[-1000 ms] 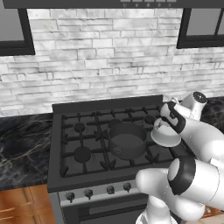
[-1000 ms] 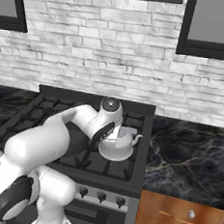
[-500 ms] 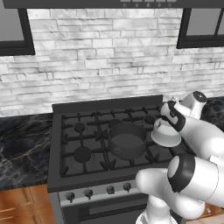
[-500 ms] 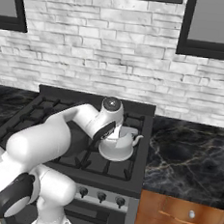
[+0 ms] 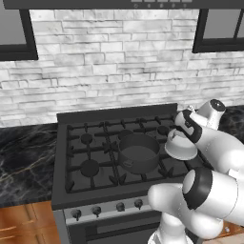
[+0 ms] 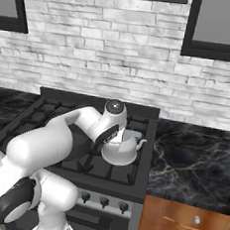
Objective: Pick the kettle from the counter and place it on a stove burner. Then turn the burner on.
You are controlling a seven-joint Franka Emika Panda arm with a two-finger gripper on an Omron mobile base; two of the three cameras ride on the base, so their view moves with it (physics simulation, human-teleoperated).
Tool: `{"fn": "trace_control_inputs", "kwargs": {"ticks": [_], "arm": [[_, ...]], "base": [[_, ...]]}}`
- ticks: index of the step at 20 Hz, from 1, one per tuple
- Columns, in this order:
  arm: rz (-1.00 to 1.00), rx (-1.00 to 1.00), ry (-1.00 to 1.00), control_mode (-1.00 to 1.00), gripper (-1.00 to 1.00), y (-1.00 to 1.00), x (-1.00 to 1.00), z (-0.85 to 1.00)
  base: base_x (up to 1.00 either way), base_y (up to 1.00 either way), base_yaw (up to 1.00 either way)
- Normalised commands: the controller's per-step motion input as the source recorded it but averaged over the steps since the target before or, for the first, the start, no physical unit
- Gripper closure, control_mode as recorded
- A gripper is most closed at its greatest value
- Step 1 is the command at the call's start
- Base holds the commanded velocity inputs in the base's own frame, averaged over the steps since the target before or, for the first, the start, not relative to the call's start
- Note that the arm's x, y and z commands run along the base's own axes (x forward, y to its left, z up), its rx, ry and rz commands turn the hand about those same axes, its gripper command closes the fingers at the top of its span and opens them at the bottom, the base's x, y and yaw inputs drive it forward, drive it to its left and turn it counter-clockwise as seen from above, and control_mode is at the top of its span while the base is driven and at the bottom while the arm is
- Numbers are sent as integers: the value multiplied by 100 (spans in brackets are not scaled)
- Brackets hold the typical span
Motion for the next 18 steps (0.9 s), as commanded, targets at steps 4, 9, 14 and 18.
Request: {"fn": "trace_control_inputs", "kwargs": {"ticks": [4, 9, 14, 18], "arm": [[0, 0, -2, -100, -100, 0, 0, 31], [0, 0, -5, -100, -100, 0, 0, 77], [0, 0, 0, -100, -100, 0, -23, 61], [-2, 0, -1, -100, -100, -5, -89, -6]], "base": [[0, 0, 0], [0, 0, 0], [0, 0, 0], [0, 0, 0]]}}
